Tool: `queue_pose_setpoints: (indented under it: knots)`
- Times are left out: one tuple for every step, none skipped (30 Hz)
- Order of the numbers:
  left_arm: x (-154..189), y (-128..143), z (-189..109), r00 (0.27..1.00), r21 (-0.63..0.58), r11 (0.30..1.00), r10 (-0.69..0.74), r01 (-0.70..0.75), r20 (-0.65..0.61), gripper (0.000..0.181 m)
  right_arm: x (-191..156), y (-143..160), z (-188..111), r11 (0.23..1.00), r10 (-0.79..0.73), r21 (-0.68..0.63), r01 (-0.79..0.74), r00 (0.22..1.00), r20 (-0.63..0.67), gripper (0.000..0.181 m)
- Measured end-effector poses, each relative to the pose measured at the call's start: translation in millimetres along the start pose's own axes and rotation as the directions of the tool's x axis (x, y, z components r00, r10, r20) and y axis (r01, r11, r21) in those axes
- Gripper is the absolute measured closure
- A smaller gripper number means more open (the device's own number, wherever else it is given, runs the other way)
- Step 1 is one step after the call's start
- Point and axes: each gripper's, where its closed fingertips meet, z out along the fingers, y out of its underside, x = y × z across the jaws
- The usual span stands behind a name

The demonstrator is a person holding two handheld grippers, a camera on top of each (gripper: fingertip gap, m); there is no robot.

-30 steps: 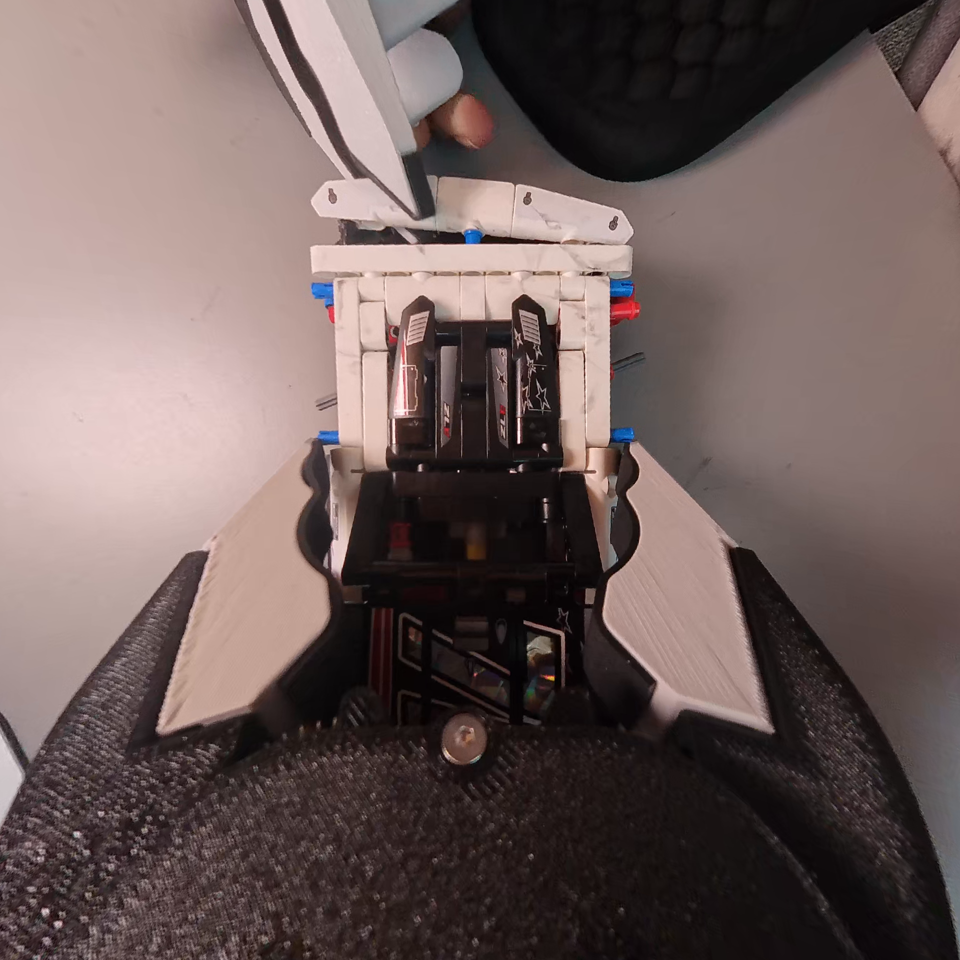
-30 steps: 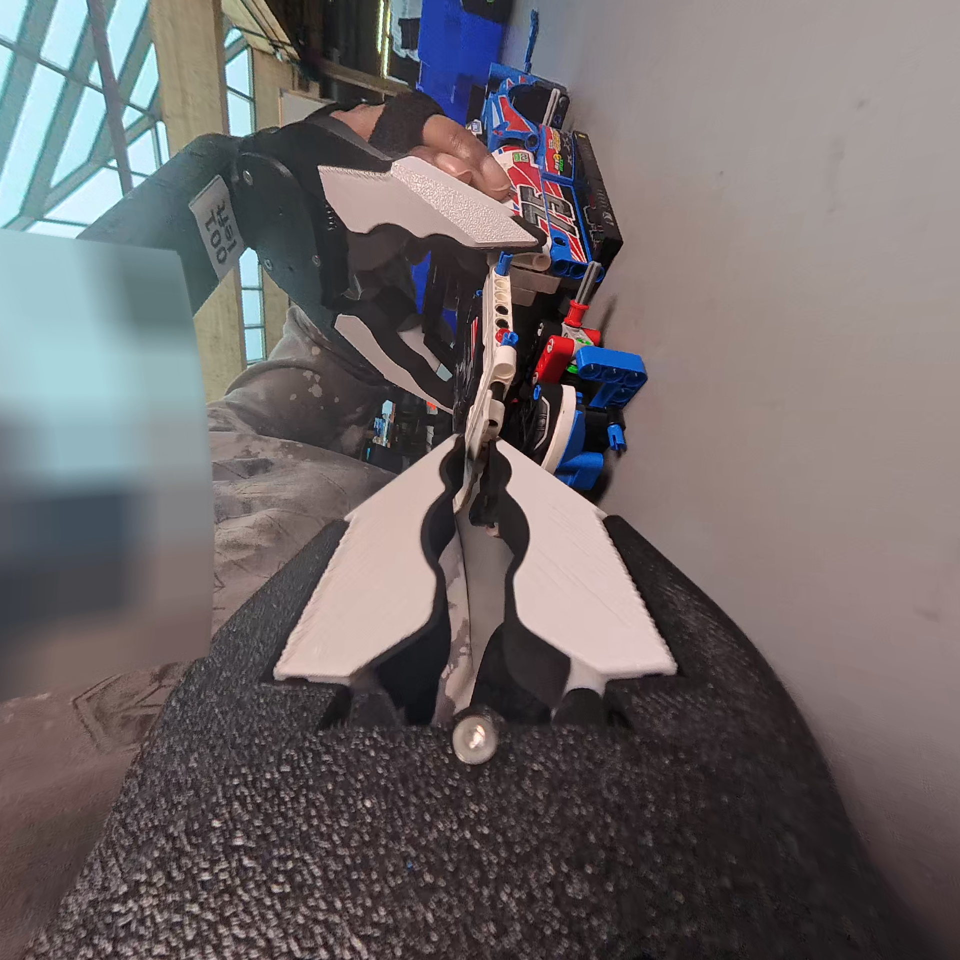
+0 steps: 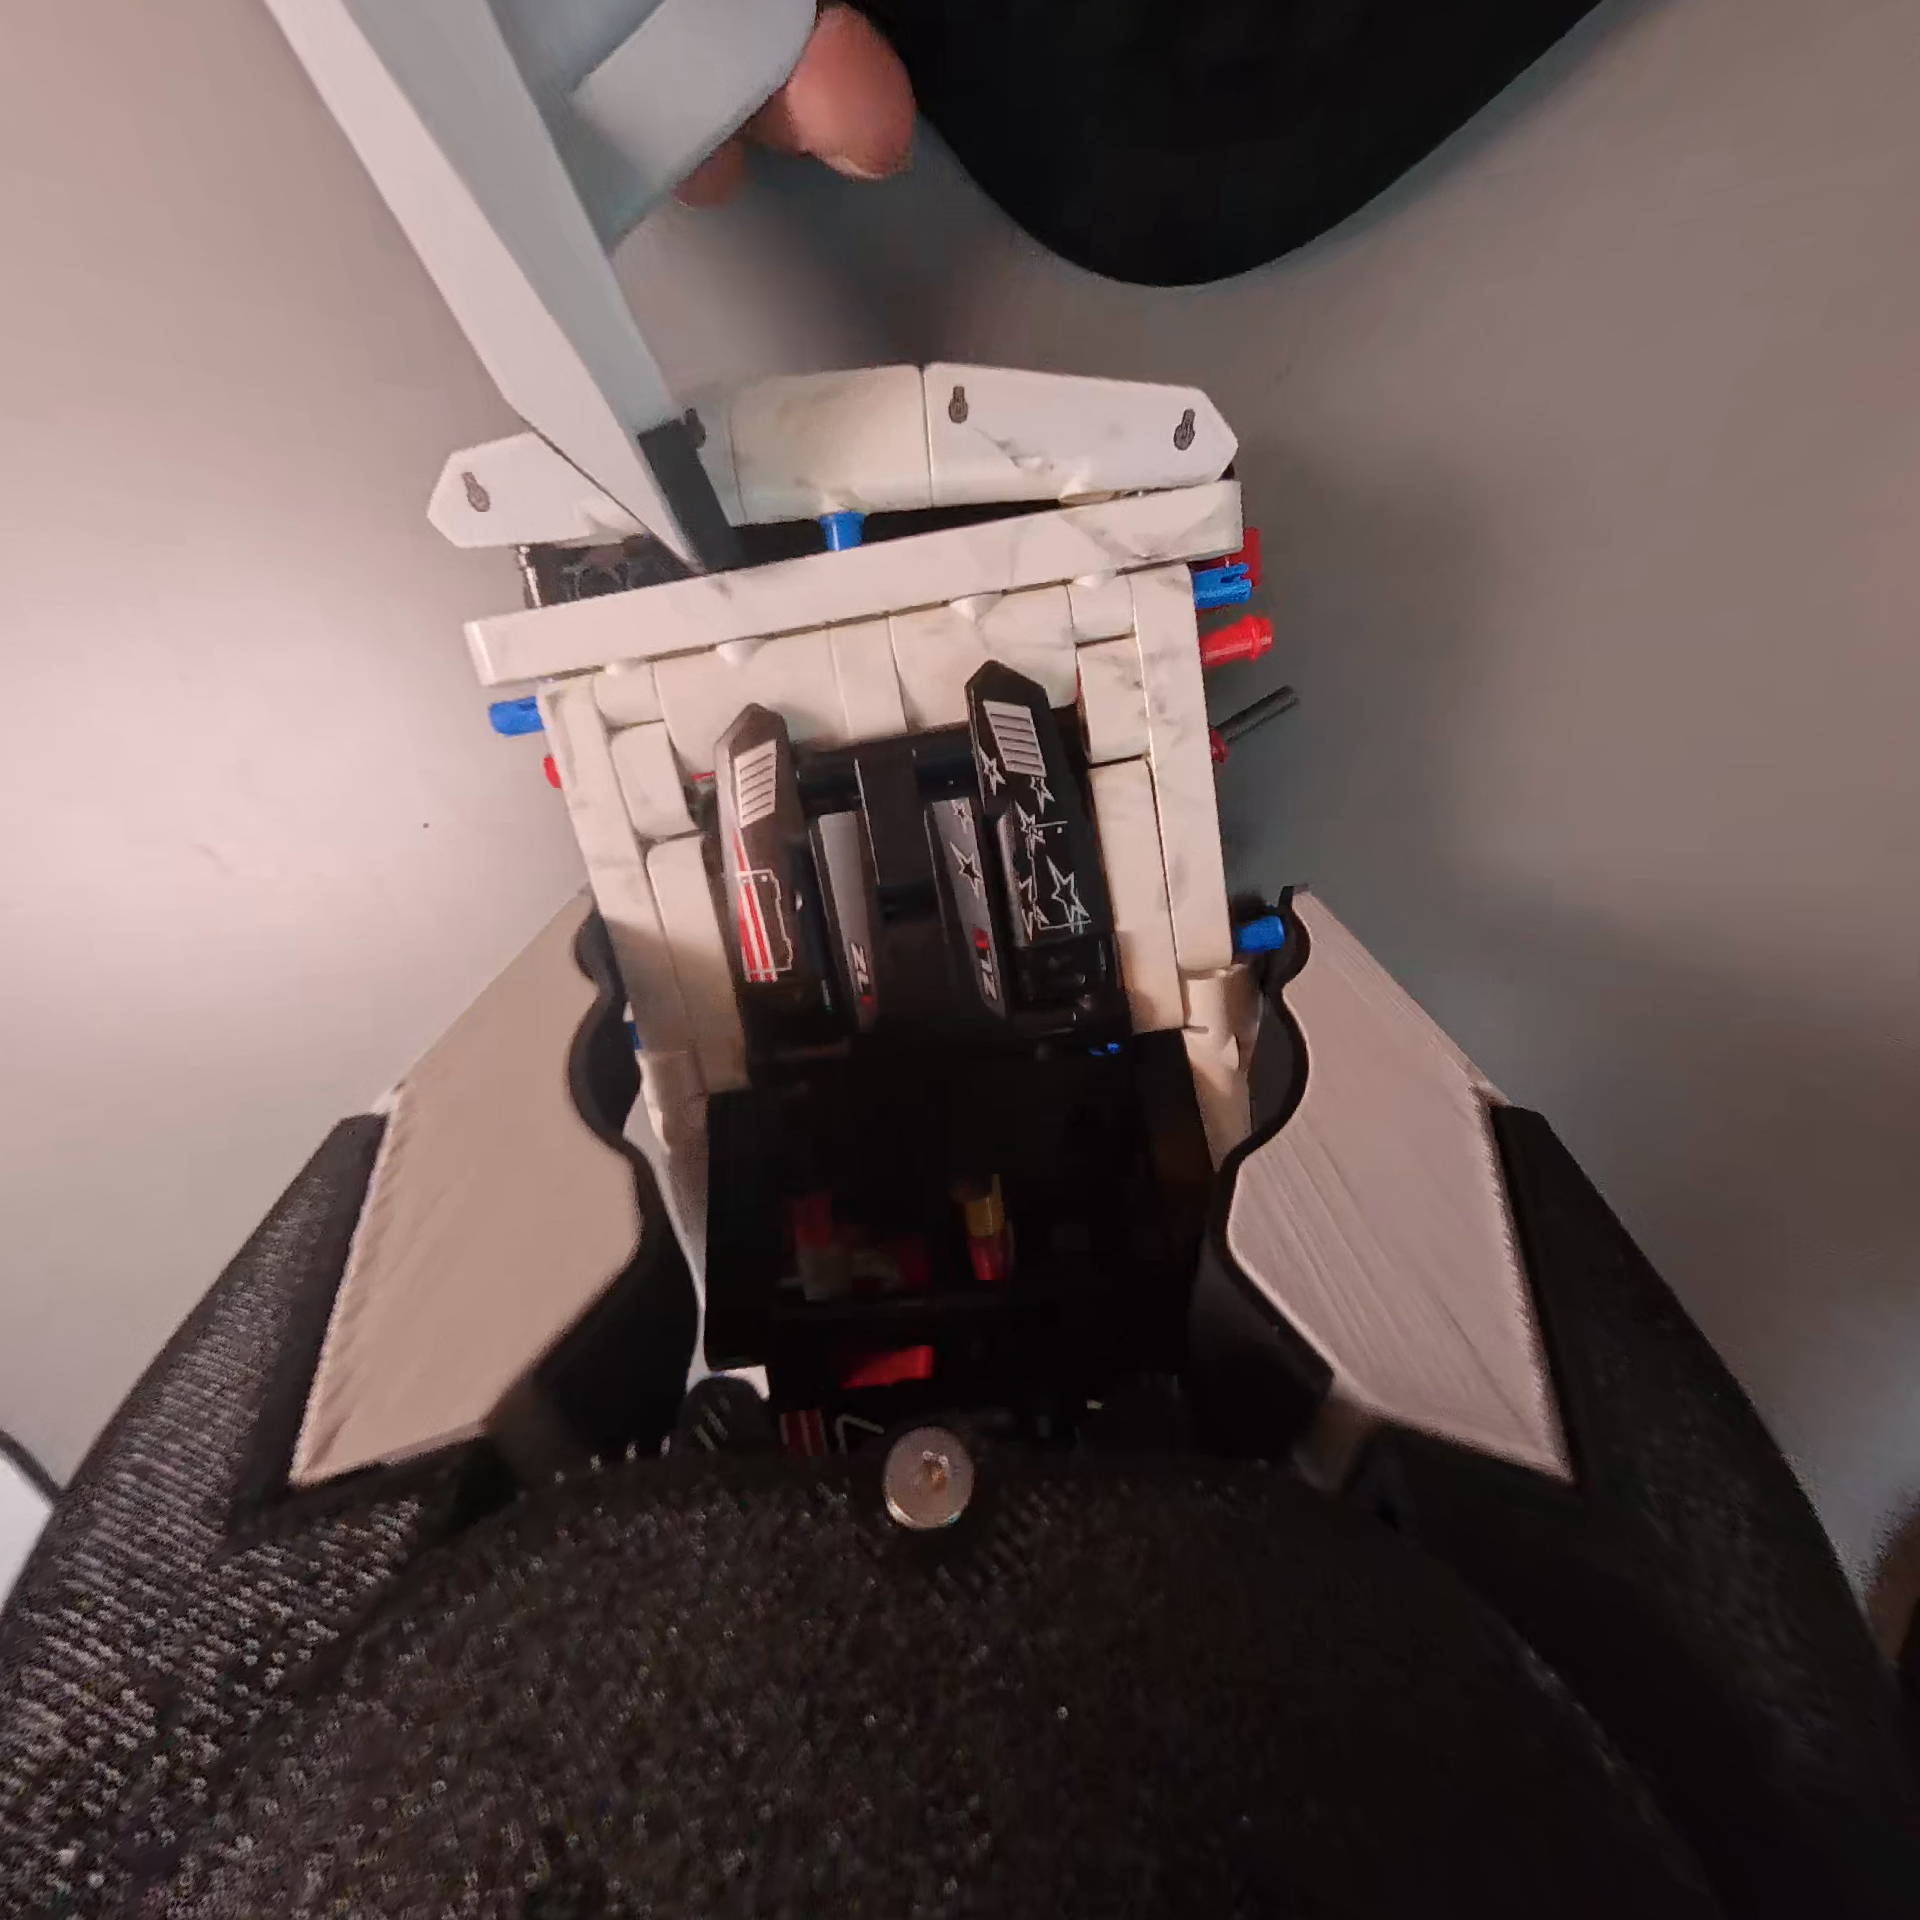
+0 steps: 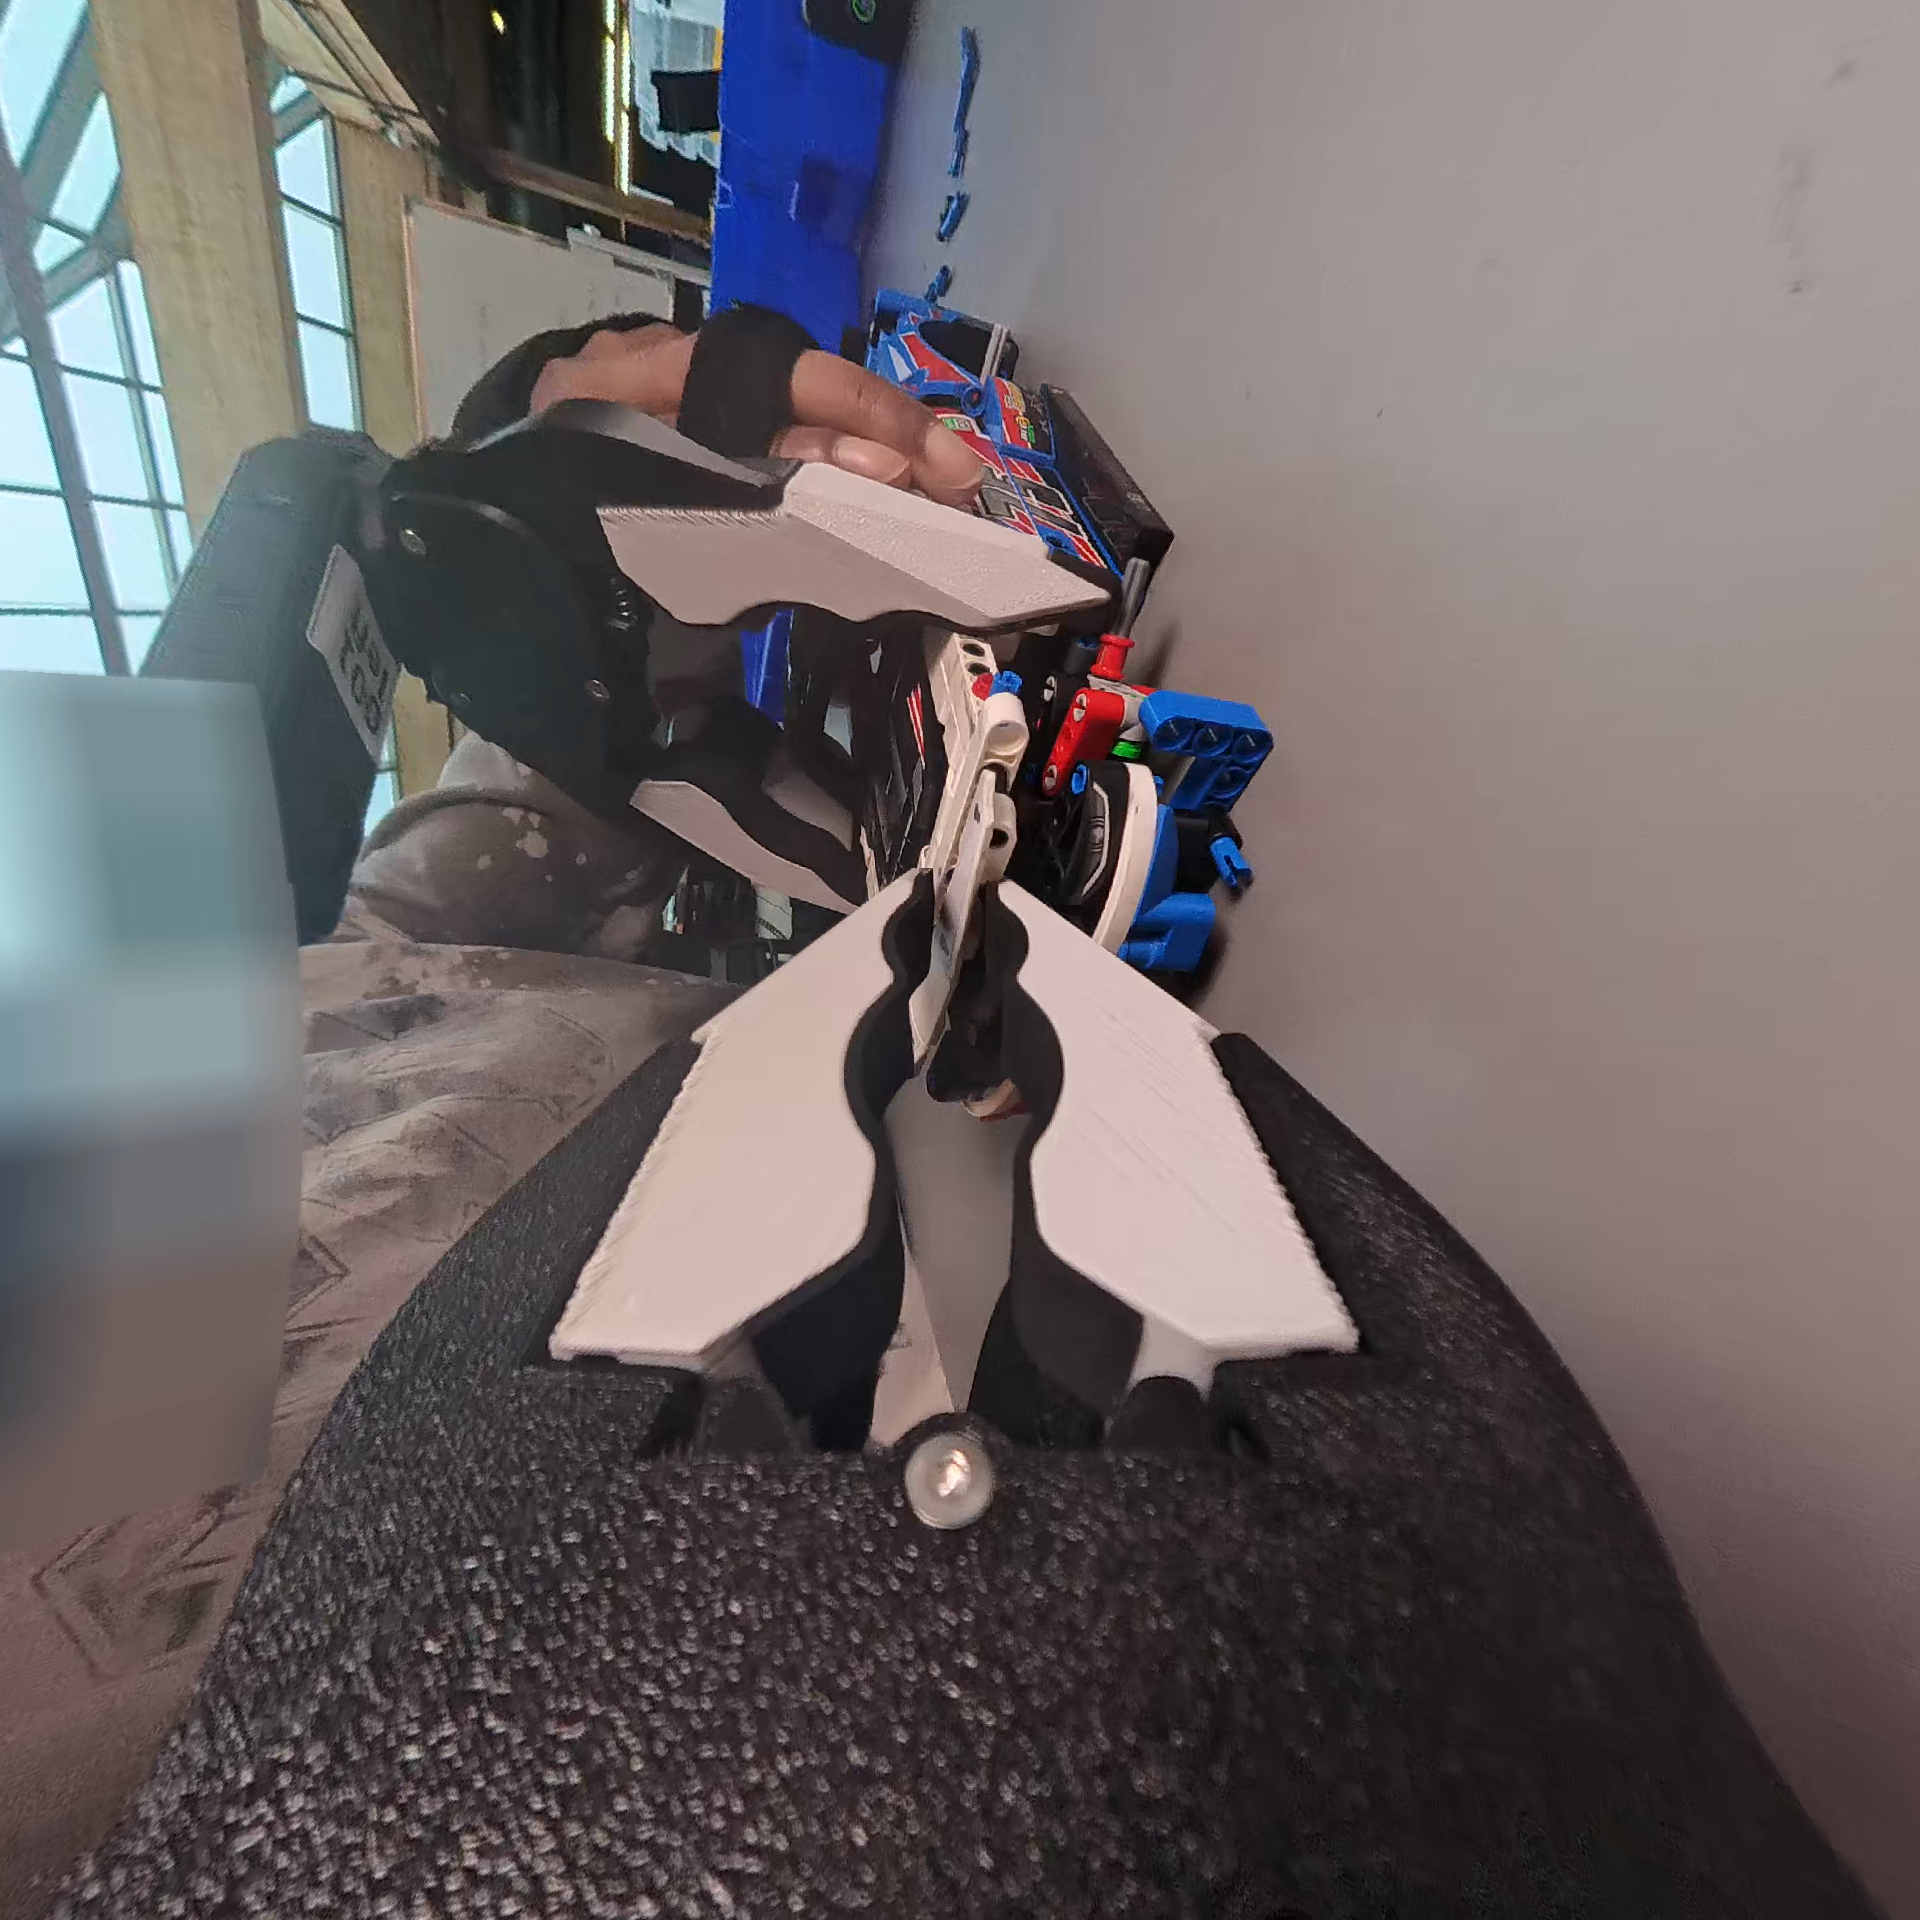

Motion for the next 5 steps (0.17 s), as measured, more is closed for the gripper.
queue_pose_setpoints:
  knots:
    - [-0.2, 0.2, 0.5, 1.0, -0.006, 1.0, 0.0, 0.0, 0.006, 0.062, -0.6, -0.2, 0.0, 1.0, 0.004, 0.004, -0.004, 1.0, 0.007, 0.172]
    - [-0.2, 0.0, 0.5, 1.0, -0.005, 1.0, -0.005, 0.005, 0.008, 0.062, -2.0, -0.1, -0.3, 1.0, 0.011, 0.008, -0.011, 1.0, 0.019, 0.17]
    - [-0.1, -0.2, 0.3, 1.0, -0.002, 1.0, -0.006, 0.006, 0.01, 0.063, -3.2, -0.3, -0.5, 1.0, 0.014, 0.012, -0.014, 1.0, 0.026, 0.168]
    - [0.5, -0.2, 0.0, 1.0, 0.001, 1.0, -0.005, 0.005, 0.009, 0.063, -3.4, 0.0, -0.1, 1.0, 0.01, 0.01, -0.011, 1.0, 0.025, 0.168]
    - [1.2, 0.0, -0.3, 1.0, 0.004, 1.0, -0.004, 0.004, 0.004, 0.063, -3.4, 0.7, 0.6, 1.0, 0.007, 0.005, -0.007, 1.0, 0.023, 0.168]
